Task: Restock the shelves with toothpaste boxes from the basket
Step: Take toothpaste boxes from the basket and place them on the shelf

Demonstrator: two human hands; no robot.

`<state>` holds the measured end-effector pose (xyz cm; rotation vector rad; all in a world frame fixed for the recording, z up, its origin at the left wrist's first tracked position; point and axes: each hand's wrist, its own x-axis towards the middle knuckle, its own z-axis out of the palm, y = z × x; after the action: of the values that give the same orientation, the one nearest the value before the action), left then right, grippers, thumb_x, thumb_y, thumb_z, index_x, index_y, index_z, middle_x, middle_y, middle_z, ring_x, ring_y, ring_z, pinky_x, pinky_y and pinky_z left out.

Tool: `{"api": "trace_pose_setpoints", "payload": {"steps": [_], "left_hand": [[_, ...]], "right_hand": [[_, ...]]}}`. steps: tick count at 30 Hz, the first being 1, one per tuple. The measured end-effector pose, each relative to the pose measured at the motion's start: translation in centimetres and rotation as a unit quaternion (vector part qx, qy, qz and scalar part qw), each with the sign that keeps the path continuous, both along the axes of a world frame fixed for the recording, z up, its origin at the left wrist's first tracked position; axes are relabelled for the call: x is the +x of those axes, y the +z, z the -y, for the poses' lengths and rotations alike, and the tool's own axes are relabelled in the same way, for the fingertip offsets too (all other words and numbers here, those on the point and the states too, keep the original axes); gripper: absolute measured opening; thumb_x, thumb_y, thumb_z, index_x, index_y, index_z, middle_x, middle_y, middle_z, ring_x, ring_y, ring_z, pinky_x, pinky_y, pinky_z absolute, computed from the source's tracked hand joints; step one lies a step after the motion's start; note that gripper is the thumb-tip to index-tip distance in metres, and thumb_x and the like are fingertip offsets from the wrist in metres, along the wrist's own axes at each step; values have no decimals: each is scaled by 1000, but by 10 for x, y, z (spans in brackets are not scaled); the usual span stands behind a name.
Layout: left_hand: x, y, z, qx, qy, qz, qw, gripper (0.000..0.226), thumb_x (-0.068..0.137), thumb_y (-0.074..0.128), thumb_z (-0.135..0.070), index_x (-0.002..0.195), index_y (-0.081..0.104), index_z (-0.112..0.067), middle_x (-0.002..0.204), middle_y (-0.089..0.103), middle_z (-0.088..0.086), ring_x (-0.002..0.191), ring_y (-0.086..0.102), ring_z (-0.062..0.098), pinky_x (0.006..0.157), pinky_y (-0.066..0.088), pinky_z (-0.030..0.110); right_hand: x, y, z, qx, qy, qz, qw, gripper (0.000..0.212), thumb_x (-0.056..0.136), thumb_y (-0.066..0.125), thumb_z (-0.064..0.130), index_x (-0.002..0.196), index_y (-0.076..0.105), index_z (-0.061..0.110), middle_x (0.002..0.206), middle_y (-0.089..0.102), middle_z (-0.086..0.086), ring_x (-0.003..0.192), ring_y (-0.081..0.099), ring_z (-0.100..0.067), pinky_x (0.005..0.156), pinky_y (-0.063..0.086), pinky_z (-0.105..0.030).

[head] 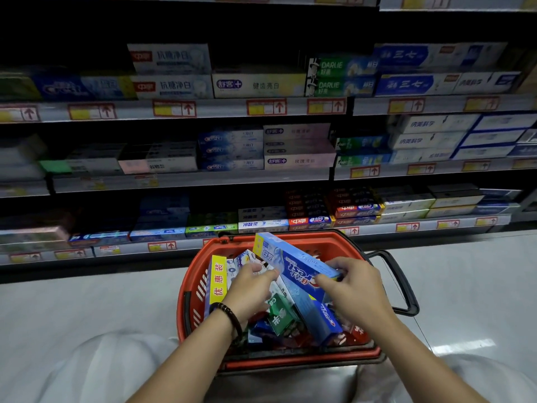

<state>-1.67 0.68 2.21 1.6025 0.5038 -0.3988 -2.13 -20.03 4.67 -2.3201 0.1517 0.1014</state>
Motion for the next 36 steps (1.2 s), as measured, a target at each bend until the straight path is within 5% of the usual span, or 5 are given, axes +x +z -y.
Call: {"api": "trace_pose_setpoints", "payload": {"steps": [7, 16, 23, 29, 36], "left_hand": [[-1, 10, 8, -176, 23, -1, 984, 32, 101, 66, -39, 123, 71, -17, 127, 70, 13, 107, 73, 41, 95, 58, 50], [-4, 19, 9, -226, 23, 63, 972, 38, 101, 67, -18, 136, 56, -9, 119, 75, 19, 108, 71, 47, 104, 53, 59], [-6, 28, 4, -253, 62, 72, 963, 37, 98, 68, -11, 133, 58, -6, 117, 75, 21, 105, 73, 46, 98, 56, 60], [-10, 41, 1, -212, 87, 104, 968, 38, 96, 71, -15, 132, 60, -11, 110, 77, 19, 100, 75, 44, 93, 58, 63], [-22, 62, -17, -163, 119, 149, 968, 24, 98, 68, -15, 122, 66, -19, 99, 80, 12, 79, 78, 28, 64, 61, 39]], "right_hand": [[1, 8, -6, 204, -7, 20, 979, 5, 91, 77, 12, 88, 80, 14, 56, 69, 4, 44, 55, -6, 49, 42, -16], [4, 3, -17, 311, 7, -16, 950, 7, 93, 74, 12, 91, 82, 10, 67, 74, -18, 53, 56, -21, 55, 47, -30], [4, -3, -24, 376, -1, -49, 925, 9, 93, 77, 12, 86, 82, 8, 62, 66, -15, 58, 57, -26, 52, 46, -31], [1, 4, -31, 413, 26, -88, 906, 26, 84, 88, 32, 91, 81, 8, 70, 70, -7, 56, 56, -19, 49, 41, -27], [-1, 5, -46, 403, 95, -114, 903, 55, 77, 73, 62, 105, 80, 15, 86, 70, 1, 62, 58, -21, 51, 32, -28]]}}
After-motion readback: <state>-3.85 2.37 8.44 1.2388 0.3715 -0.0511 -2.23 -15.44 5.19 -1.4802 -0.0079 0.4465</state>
